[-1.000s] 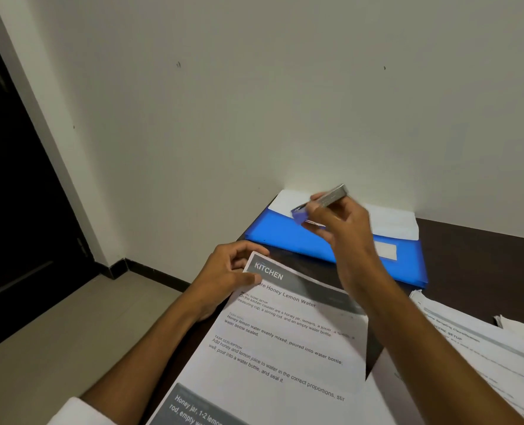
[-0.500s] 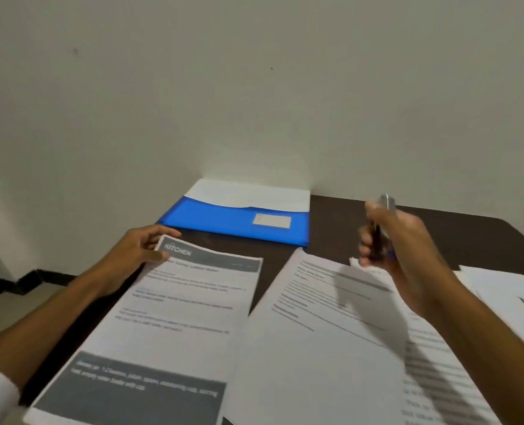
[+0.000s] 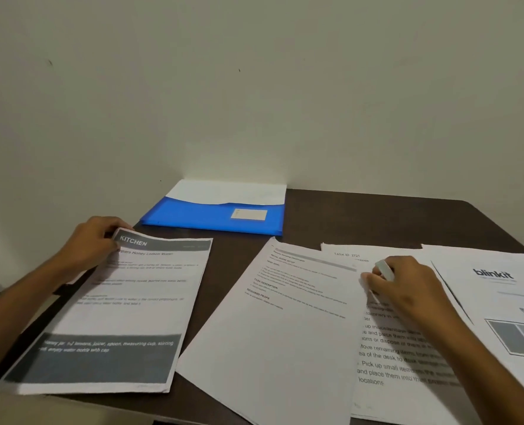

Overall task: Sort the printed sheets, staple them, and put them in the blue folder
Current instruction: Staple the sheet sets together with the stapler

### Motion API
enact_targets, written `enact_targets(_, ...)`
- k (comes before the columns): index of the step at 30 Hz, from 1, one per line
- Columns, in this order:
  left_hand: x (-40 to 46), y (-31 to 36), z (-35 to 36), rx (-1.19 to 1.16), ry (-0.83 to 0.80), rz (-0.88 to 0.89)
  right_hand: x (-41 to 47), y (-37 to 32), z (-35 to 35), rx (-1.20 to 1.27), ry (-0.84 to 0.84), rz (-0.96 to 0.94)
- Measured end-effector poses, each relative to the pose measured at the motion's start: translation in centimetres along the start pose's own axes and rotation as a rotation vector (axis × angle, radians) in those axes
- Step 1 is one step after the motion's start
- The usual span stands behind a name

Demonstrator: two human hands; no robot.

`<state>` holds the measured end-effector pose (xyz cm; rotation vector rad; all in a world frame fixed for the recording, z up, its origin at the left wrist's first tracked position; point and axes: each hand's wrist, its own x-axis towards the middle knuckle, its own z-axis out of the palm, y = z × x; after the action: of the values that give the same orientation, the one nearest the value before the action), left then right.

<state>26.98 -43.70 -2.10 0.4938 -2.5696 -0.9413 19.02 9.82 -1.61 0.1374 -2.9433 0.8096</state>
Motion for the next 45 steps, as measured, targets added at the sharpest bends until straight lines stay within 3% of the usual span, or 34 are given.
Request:
enact_targets(7, -0.3, -0.6, -0.6, 0.019, 0.003, 0.011, 1.1, -4.1, 2.1, 0.115, 0.023, -0.01)
enact_targets(13, -0.4, -1.6, -0.8, 0.001, 0.009, -0.02, 1.2, -6.5, 4.4, 0.234, -0.098, 0.001)
enact_targets(19, -0.4, -1.7, -0.7, -0.009, 0.044, -0.002, 1.8, -7.3, 5.8, 0.306, -0.061, -0.022)
enact_targets(31, 0.8, -2.3, 0.1, 0.002, 0.086, -0.071, 3.4, -9.1, 7.6, 0.224, -0.109, -0.024)
enact_targets(35, 0.8, -2.4, 0.1, -0.009, 0.156, -0.134, 2.9, -9.2, 6.5, 0.211, -0.019, -0.077)
enact_targets(41, 1.0, -1.6, 0.3, -0.039, 0.151, -0.192, 3.3, -7.0, 4.0, 0.379, 0.099, -0.148)
enact_targets(45, 1.1, -1.3, 0.6, -0.064, 0.19, -0.239, 4.6, -4.4, 3.2, 0.354, 0.108, -0.166)
